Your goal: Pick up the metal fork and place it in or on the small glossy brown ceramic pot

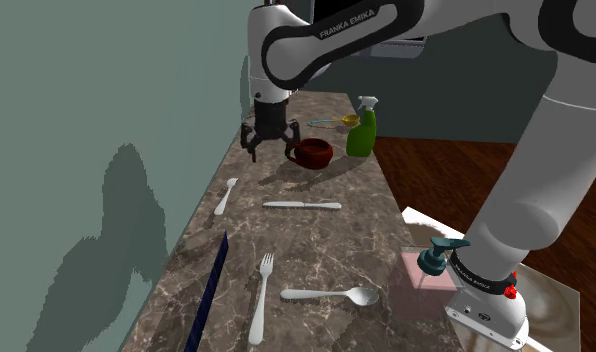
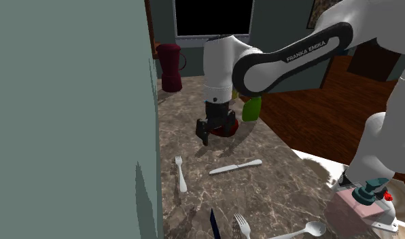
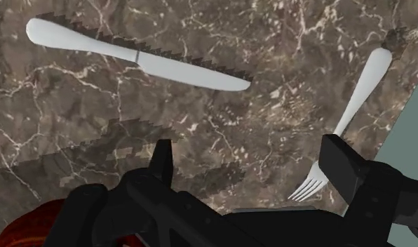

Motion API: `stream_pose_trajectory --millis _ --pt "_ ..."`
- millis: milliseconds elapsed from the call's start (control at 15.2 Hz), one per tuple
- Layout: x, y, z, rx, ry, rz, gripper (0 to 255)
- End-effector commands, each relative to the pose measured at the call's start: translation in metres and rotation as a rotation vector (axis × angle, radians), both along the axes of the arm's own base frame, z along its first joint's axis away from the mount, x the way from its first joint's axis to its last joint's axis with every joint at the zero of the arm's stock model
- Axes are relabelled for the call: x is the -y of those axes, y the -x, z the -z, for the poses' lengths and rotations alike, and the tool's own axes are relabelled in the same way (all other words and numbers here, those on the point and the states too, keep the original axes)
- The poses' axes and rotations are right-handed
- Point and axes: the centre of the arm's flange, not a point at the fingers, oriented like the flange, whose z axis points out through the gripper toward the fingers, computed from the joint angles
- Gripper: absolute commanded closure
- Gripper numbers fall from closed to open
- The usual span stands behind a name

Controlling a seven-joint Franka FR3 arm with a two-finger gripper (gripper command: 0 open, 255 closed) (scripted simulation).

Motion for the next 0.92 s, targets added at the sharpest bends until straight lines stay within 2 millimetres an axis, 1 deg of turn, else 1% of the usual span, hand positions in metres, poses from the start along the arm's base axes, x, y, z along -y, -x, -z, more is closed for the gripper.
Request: stream_pose_trajectory --millis 0,660,726,858 --pt "-0.013 -0.017 0.015 -0.014 -0.012 0.046 0" --pt "-0.072 -0.111 0.088 -0.082 -0.072 0.258 0" --pt "-0.075 -0.116 0.093 -0.086 -0.075 0.270 0" --pt "-0.076 -0.115 0.103 -0.086 -0.075 0.270 0"
